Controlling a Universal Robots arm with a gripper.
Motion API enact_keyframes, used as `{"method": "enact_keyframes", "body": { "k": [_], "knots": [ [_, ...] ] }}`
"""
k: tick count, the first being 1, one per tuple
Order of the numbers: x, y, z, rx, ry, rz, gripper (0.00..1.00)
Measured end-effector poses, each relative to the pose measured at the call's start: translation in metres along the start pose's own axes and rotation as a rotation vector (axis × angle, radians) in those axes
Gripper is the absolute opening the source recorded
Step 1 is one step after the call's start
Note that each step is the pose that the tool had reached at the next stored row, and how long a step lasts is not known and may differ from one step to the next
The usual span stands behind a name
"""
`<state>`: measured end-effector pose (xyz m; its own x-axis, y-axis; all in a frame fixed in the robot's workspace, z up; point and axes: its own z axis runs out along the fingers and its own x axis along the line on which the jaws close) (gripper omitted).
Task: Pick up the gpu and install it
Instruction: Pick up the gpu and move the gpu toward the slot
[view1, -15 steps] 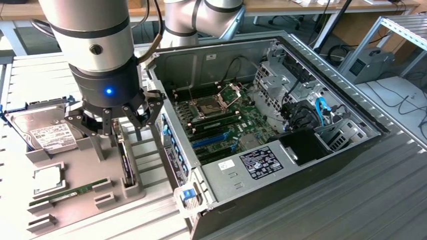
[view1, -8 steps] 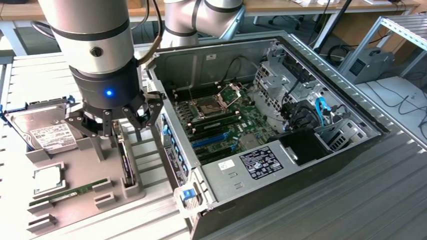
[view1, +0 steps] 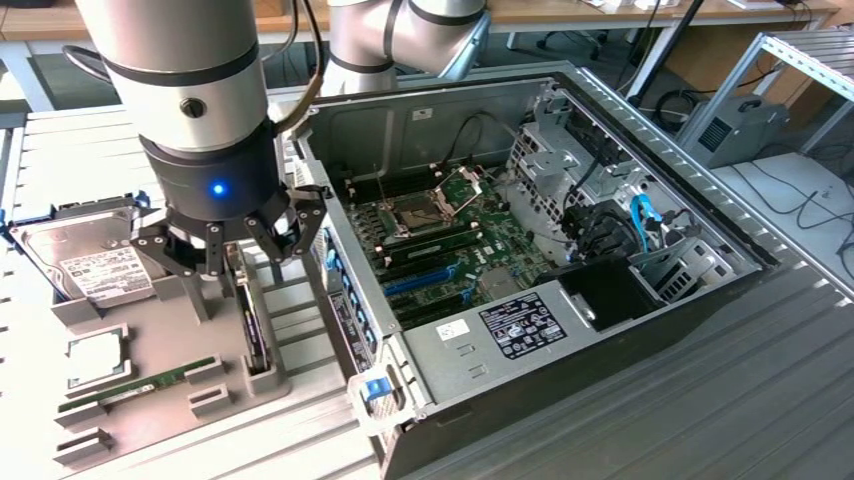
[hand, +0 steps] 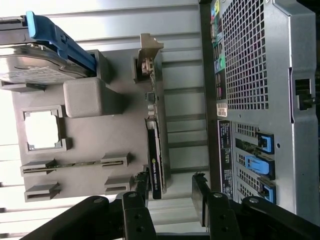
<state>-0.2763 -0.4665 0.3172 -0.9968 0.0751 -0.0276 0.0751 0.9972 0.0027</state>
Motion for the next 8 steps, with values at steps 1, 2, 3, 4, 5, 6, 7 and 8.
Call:
{"method": "enact_keyframes", "body": {
  "k": [1, 2, 3, 4, 5, 6, 7, 8],
  "knots": [
    [0.0001, 0.0, 0.0003, 0.0003, 0.0, 0.0, 0.48],
    [0.0001, 0.0, 0.0006, 0.0006, -0.0001, 0.0, 0.48],
    [0.0001, 0.0, 0.0009, 0.0009, -0.0001, 0.0, 0.48],
    [0.0002, 0.0, 0.0012, 0.0012, -0.0001, 0.0, 0.48],
    [0.0002, 0.0, 0.0014, 0.0015, -0.0001, 0.0, 0.48],
    [0.0003, 0.0, 0.0017, 0.0017, -0.0001, 0.0, 0.48],
    [0.0004, 0.0, 0.0021, 0.0022, -0.0001, 0.0, 0.48],
    [0.0005, 0.0, 0.0026, 0.0025, -0.0002, 0.0, 0.48]
  ]
}}
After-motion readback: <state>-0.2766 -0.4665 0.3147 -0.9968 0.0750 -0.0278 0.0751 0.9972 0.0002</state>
